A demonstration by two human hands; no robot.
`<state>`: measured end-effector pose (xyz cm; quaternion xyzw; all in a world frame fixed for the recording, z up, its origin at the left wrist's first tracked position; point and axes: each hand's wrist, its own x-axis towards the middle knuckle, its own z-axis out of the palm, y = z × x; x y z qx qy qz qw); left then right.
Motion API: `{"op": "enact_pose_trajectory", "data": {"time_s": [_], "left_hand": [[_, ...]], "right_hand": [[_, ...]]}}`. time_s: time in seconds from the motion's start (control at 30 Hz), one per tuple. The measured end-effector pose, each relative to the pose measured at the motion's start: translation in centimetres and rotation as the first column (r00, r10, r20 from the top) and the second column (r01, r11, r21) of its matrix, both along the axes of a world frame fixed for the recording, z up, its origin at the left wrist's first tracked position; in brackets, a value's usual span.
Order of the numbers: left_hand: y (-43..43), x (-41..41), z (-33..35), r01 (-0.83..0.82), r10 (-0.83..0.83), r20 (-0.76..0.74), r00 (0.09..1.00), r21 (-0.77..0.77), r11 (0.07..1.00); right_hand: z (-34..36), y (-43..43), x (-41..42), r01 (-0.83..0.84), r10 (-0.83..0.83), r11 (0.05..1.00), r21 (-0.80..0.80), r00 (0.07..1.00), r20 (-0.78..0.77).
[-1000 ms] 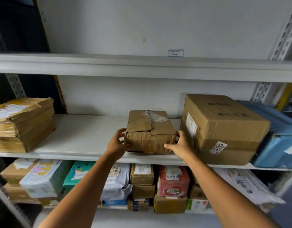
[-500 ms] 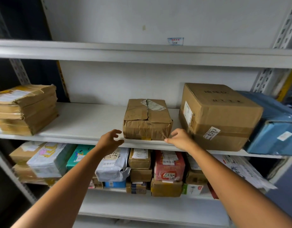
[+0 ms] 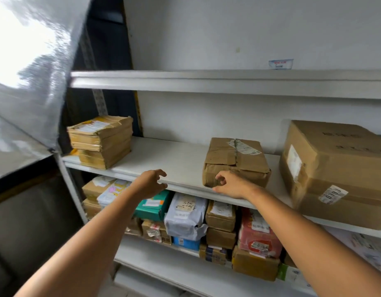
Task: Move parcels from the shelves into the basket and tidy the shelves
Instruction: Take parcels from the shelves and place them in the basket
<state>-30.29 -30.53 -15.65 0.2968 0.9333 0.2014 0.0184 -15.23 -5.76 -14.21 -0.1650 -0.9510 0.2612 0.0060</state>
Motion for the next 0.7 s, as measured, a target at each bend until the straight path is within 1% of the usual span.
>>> {"op": "enact_pose_trajectory", "data": {"time_s": [0.13, 0.23, 0.4, 0.5, 0.57, 0.63, 0.7], "left_hand": [[-5.2, -1.4, 0.6, -0.136, 0.136, -0.008, 0.991, -0.043, 0.99], [-8.8, -2.3, 1.0, -0.216, 0.213, -0.042, 0.976, -0.087, 0.972], [-14.4, -5.7, 1.4, -0.324, 0.324, -0.011, 0.946, -0.077, 0.943], [-16.9, -9.1, 1.6, -0.372, 0.372, -0.024, 0.928, -0.042, 0.927], [-18.3, -11.5, 2.0, -0.389, 0.389, -0.037, 0.921, 0.001, 0.921], [-19.4, -13.8, 2.4, -0.408, 0.411, -0.046, 0.911, 0.056, 0.911], [-20.5, -16.1, 2.9, -0.431, 0.438, -0.036, 0.898, 0.129, 0.893]], "right_hand": [[0.2, -3.5, -4.8, -0.117, 0.117, 0.993, -0.016, 0.993, 0.007], [0.2, -6.0, -8.2, -0.18, 0.18, 0.984, 0.004, 0.984, 0.012], [0.5, -11.0, -15.1, -0.271, 0.271, 0.963, 0.005, 0.962, -0.007], [0.9, -13.8, -19.8, -0.293, 0.293, 0.956, 0.016, 0.955, -0.042], [1.1, -15.5, -23.0, -0.293, 0.292, 0.956, -0.004, 0.953, -0.083], [1.3, -17.1, -25.8, -0.285, 0.275, 0.957, -0.054, 0.95, -0.148], [1.9, -18.5, -28.3, -0.25, 0.217, 0.959, -0.133, 0.95, -0.222]]}}
